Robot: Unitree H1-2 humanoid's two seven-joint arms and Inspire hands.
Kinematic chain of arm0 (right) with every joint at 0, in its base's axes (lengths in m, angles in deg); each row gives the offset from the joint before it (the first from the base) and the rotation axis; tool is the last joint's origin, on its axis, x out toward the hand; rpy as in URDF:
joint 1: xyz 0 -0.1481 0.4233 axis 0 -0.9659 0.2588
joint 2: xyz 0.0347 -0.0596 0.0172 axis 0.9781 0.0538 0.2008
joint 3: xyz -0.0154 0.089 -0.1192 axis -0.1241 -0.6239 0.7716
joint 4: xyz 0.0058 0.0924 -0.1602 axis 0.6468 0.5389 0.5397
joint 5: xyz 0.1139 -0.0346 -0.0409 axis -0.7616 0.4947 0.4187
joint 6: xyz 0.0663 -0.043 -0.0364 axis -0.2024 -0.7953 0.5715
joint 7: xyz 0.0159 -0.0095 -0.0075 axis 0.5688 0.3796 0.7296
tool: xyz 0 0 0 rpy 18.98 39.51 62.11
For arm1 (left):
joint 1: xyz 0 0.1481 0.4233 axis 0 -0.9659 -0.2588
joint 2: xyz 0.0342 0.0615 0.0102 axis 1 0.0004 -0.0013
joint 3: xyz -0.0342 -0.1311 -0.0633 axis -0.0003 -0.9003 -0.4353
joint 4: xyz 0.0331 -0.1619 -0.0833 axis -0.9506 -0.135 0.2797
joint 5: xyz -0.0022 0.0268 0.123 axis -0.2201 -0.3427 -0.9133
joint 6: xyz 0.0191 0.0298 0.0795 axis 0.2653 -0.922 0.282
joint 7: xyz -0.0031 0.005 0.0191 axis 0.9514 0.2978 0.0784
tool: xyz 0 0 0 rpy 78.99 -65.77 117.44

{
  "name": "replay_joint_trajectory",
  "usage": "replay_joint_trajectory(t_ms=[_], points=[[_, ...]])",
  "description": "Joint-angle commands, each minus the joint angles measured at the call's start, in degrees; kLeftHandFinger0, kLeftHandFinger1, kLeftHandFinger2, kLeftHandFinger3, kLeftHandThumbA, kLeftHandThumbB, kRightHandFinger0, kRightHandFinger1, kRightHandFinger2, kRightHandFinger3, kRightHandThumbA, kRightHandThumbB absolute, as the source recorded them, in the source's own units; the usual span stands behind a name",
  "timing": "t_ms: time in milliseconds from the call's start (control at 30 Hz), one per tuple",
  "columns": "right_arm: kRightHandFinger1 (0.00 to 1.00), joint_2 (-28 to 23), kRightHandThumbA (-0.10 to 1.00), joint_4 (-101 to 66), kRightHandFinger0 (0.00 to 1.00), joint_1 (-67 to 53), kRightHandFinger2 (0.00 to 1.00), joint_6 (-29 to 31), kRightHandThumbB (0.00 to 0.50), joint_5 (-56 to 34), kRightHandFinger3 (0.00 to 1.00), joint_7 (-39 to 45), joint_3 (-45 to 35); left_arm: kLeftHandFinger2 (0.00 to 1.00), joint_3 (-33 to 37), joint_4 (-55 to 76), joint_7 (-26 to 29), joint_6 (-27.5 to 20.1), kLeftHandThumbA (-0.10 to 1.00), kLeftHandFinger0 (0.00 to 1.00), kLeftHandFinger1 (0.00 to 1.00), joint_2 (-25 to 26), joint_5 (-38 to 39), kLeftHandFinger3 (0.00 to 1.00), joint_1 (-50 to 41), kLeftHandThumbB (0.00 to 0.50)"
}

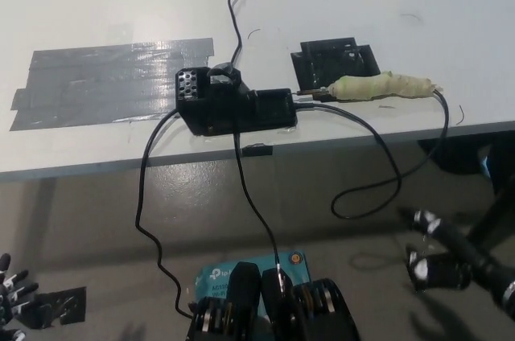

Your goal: The robot uses its right hand to grab and lift the soldering gun kept on the middle of the table and puts it in its base

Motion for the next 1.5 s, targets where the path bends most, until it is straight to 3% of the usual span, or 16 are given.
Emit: replay_joint_trajectory(t_ms=[0, 33, 67, 100, 133, 200, 267, 333, 533, 600, 700, 900, 1267, 1333, 1467], points=[[0.95, 0.04, 0.34, -6.63, 0.8, 6.33, 1.0, 4.19, 0.138, 0.53, 1.0, -2.55, -3.99, 0.95, -0.14, 2.27, -0.97, 1.04, 1.0, 0.84, 0.89, 0.66, 0.91, 1.0, -0.44, 0.271], [0.97, -0.15, 0.38, -7.45, 0.81, 7.27, 1.0, 4.07, 0.136, 2.27, 1.0, -2.98, -4.04, 0.95, -0.14, 2.32, -0.96, 1.03, 1.0, 0.83, 0.89, 0.65, 0.76, 1.0, -0.47, 0.271], [1.0, -0.06, 0.31, -7.78, 0.96, 8.93, 1.0, 6.25, 0.121, 1.88, 1.0, -3.24, -4.83, 0.95, -0.01, 2.31, -1.03, 0.88, 1.0, 0.82, 0.88, 0.7, 0.59, 1.0, -0.48, 0.276], [1.0, 0.0, 0.28, -8.53, 1.0, 11.92, 1.0, 5.72, 0.148, 1.93, 1.0, -3.35, -5.65, 0.94, -0.03, 2.33, -1.25, 0.78, 1.0, 0.82, 0.88, 0.77, 0.76, 1.0, -0.44, 0.266], [1.0, -0.2, 0.24, -8.7, 1.0, 14.81, 1.0, 4.79, 0.194, 2.62, 1.0, -3.28, -6.03, 0.94, -0.04, 2.27, -1.36, 0.76, 1.0, 0.82, 0.89, 0.86, 0.86, 1.0, -0.33, 0.263], [1.0, -0.95, 0.24, -8.12, 1.0, 18.04, 1.0, 3.78, 0.221, 3.85, 1.0, -2.48, -5.84, 0.94, -0.1, 2.32, -1.39, 1.03, 1.0, 0.82, 0.89, 0.97, 1.08, 1.0, -0.17, 0.255], [1.0, -3.62, 0.37, -5.67, 1.0, 24.6, 1.0, 1.04, 0.269, 7.6, 1.0, 0.1, -3.85, 0.93, 0.28, 2.34, -1.62, 1.03, 1.0, 0.83, 0.89, 1.35, 0.88, 1.0, -0.16, 0.261], [1.0, -4.13, 0.42, -2.26, 1.0, 28.67, 1.0, 1.04, 0.305, 8.33, 1.0, 0.59, -3.3, 0.92, 0.44, 2.38, -1.58, 1.04, 1.0, 0.83, 0.88, 1.57, 0.94, 1.0, -0.08, 0.269], [1.0, -3.86, 0.43, 6.76, 1.0, 37.32, 1.0, 0.66, 0.291, 8.73, 1.0, 1.93, -1.5, 0.92, 0.85, 2.8, -1.37, 1.05, 1.0, 0.81, 0.88, 1.93, 0.91, 1.0, 0.13, 0.281], [1.0, -3.35, 0.35, 13.39, 1.0, 42.01, 1.0, 1.73, 0.313, 9.6, 1.0, 2.54, -0.05, 0.94, 0.81, 2.48, -1.52, 1.04, 1.0, 0.82, 0.86, 1.97, 0.99, 1.0, 0.4, 0.281], [1.0, -3.25, 0.34, 18.92, 1.0, 44.83, 1.0, 2.43, 0.326, 11.32, 1.0, 2.32, 1.97, 0.94, 1.03, 2.75, -1.77, 1.05, 1.0, 0.81, 0.85, 2.11, 0.49, 1.0, 0.47, 0.281], [1.0, -3.02, 0.23, 31.98, 1.0, 51.3, 1.0, 4.36, 0.318, 16.73, 1.0, 3.67, 9.63, 0.96, 1.08, 3.18, -2.02, 1.04, 1.0, 0.82, 0.88, 2.69, 0.61, 1.0, -0.01, 0.274], [1.0, 0.16, 0.2, 38.38, 1.0, 54.37, 1.0, 5.94, 0.311, 21.72, 1.0, 3.66, 17.7, 0.94, 1.83, 3.58, -1.89, 1.05, 1.0, 0.79, 0.87, 2.99, 0.24, 1.0, -0.5, 0.267], [1.0, 0.82, 0.21, 39.24, 1.0, 54.42, 1.0, 6.17, 0.289, 23.13, 1.0, 4.13, 19.1, 0.94, 1.97, 3.67, -2.07, 1.05, 1.0, 0.79, 0.86, 3.14, 0.03, 1.0, -0.41, 0.256], [1.0, 0.59, 0.25, 39.86, 1.0, 53.73, 1.0, 6.86, 0.292, 25.5, 1.0, 5.05, 21.56, 0.95, 2.09, 3.78, -2.16, 1.04, 1.0, 0.82, 0.89, 3.35, 0.01, 1.0, -0.58, 0.285]])
